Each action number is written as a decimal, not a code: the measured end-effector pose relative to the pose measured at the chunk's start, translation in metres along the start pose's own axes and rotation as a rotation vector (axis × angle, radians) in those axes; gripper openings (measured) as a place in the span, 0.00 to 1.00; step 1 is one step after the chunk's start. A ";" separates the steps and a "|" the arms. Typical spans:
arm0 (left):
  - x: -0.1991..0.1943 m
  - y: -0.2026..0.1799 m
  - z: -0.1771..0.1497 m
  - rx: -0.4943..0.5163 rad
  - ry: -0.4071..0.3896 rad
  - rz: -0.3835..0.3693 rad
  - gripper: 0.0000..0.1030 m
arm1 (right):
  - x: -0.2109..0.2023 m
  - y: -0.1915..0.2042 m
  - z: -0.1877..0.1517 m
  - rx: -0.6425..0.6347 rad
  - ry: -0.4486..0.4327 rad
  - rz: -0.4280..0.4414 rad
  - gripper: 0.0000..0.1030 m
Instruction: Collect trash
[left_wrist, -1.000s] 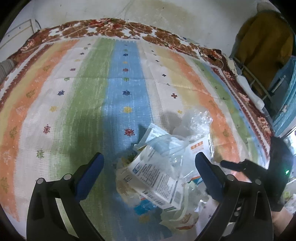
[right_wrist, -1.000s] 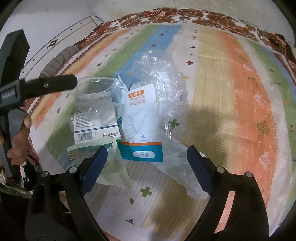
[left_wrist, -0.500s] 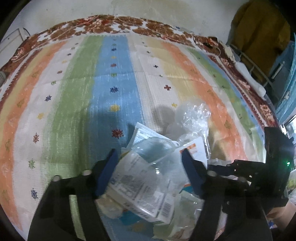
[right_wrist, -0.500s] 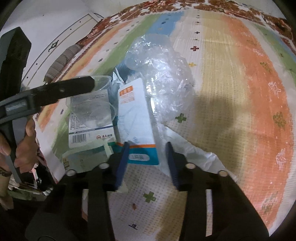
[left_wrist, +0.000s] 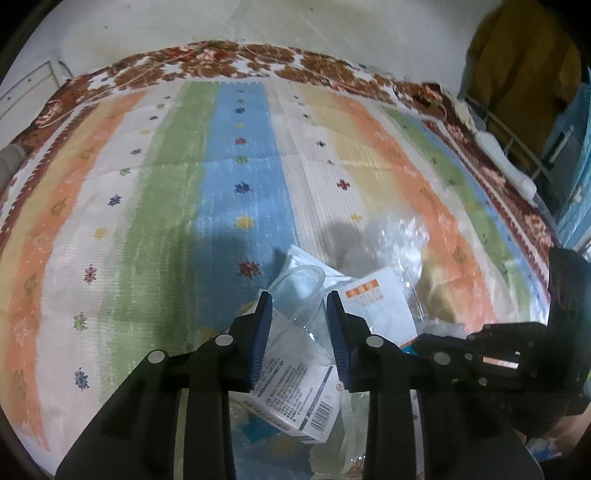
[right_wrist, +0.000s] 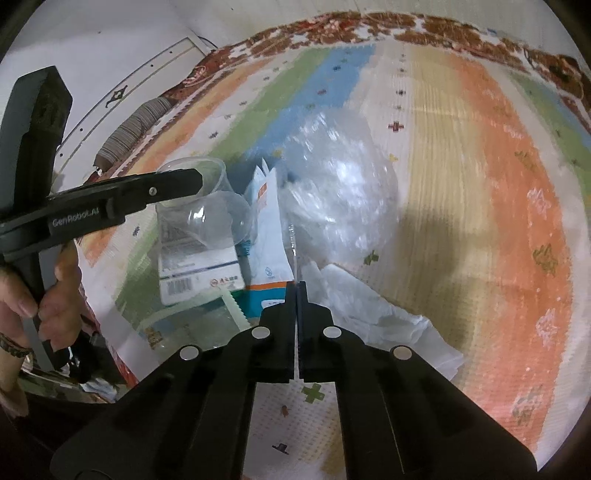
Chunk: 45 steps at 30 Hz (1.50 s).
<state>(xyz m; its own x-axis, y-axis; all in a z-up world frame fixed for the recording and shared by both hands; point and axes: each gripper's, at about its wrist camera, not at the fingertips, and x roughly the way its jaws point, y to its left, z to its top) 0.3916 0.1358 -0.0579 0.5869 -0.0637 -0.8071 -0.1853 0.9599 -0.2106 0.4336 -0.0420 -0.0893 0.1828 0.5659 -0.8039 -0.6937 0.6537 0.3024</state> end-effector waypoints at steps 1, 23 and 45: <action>-0.004 0.001 0.000 -0.011 -0.012 0.000 0.29 | -0.003 0.003 0.000 -0.015 -0.011 -0.002 0.00; -0.074 0.005 -0.013 -0.073 -0.118 0.001 0.20 | -0.088 0.011 0.004 -0.007 -0.204 -0.174 0.00; -0.085 0.022 -0.048 -0.051 0.077 0.021 0.02 | -0.139 0.049 -0.018 -0.004 -0.287 -0.171 0.00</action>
<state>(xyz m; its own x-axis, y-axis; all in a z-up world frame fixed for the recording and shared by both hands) 0.3000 0.1493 -0.0206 0.5207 -0.0660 -0.8512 -0.2383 0.9462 -0.2191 0.3615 -0.0980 0.0278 0.4850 0.5670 -0.6658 -0.6384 0.7499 0.1735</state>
